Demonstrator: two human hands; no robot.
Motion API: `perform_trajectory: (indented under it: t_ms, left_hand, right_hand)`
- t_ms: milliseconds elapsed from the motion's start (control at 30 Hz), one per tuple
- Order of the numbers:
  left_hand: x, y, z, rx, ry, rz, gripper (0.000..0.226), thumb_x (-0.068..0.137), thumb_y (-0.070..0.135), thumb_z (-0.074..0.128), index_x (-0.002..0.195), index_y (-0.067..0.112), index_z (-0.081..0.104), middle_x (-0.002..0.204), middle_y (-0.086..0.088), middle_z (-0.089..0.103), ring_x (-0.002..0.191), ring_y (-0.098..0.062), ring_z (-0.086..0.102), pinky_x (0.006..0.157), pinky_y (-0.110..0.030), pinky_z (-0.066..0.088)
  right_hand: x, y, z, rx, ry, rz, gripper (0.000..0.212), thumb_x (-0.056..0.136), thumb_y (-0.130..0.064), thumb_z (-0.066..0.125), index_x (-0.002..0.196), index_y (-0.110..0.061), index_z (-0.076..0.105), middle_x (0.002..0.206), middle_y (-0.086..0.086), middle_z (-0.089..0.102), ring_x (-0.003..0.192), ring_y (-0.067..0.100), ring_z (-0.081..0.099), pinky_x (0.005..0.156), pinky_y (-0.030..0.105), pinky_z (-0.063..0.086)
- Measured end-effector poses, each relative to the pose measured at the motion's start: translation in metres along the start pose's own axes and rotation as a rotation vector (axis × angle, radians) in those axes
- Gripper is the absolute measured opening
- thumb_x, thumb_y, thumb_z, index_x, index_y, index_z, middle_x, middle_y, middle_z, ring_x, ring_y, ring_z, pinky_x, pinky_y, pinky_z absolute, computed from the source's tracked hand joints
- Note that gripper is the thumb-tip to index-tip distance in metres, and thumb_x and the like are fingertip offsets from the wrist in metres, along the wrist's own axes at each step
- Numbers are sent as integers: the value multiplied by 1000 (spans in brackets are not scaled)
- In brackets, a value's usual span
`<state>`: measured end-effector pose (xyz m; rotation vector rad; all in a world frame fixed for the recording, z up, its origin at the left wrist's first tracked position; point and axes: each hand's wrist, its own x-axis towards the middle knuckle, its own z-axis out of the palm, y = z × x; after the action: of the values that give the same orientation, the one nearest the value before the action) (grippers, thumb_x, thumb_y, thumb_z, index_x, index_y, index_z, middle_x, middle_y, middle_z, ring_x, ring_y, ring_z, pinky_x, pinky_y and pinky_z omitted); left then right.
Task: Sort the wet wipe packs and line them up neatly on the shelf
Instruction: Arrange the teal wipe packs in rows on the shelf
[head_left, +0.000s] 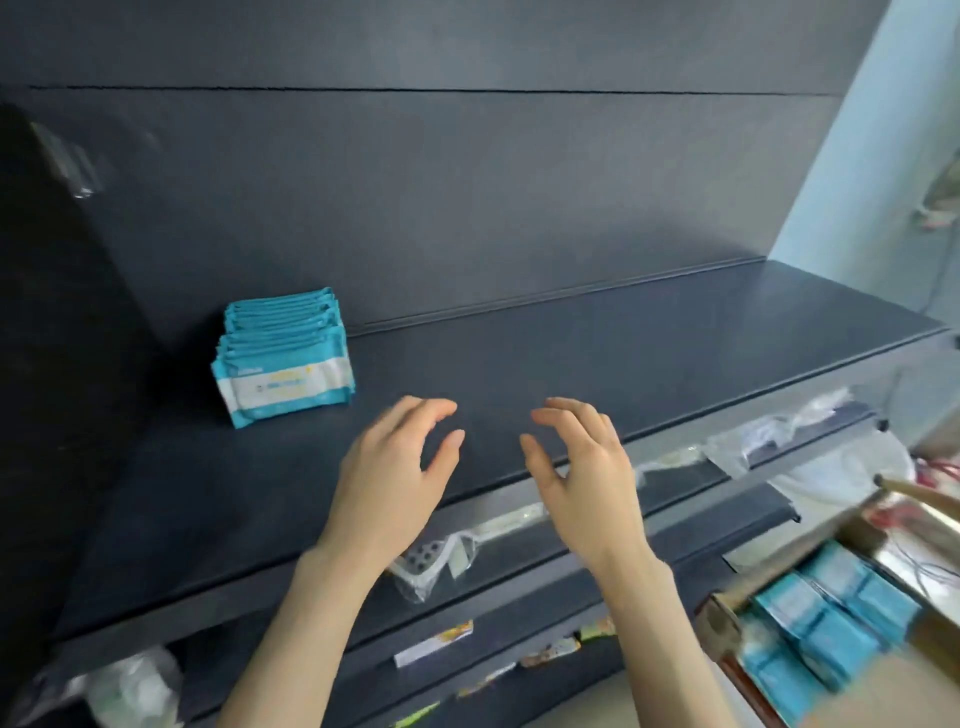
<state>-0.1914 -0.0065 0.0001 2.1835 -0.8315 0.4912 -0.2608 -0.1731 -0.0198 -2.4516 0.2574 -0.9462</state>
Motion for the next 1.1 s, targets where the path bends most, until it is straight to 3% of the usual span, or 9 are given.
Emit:
perform_trajectory:
  t_ms: [167,367,600,933,1100]
  left_hand:
    - [-60,79,76,-103,-205,49,22,91,21,62,111,14,65,105,5,64,96,-17,61,82,-33,50]
    - [-146,171,166,-186,-478,94,26,87,26,59,109,13,66,104,0,67,93,-22,64,79,-36,52]
    - [-217,232,242,-231,-884,87,32,93,29,56,124,23,56,120,5,58,112,-16,53,97,-36,42]
    - [-169,268,337,-246,-991,102,33,93,27,55,126,22,55,120,5,57,111,-14,52,98,-39,43]
    - [-119,260,411,-233,-1023,77,31,93,25,56,124,19,56,119,2,58,109,-13,53,92,-29,44]
  right_hand:
    - [-94,74,-80,-89,-1,164,23,89,-24,59,105,-11,67,114,2,63,100,25,59,83,34,49]
    - [-219,152,-164,-203,-47,392,19,84,-20,63,100,-11,66,104,4,65,90,28,61,75,34,50]
    - [-326,209,-217,-270,-90,721,22,88,-17,65,109,-12,65,107,3,64,95,26,58,80,32,45]
    - [-310,290,-231,-264,-85,879,25,90,-17,62,114,-12,63,112,2,63,102,23,56,80,25,36]
    - [-264,360,-208,-245,-128,925,27,93,-21,57,118,-12,61,118,1,61,107,23,54,84,26,37]
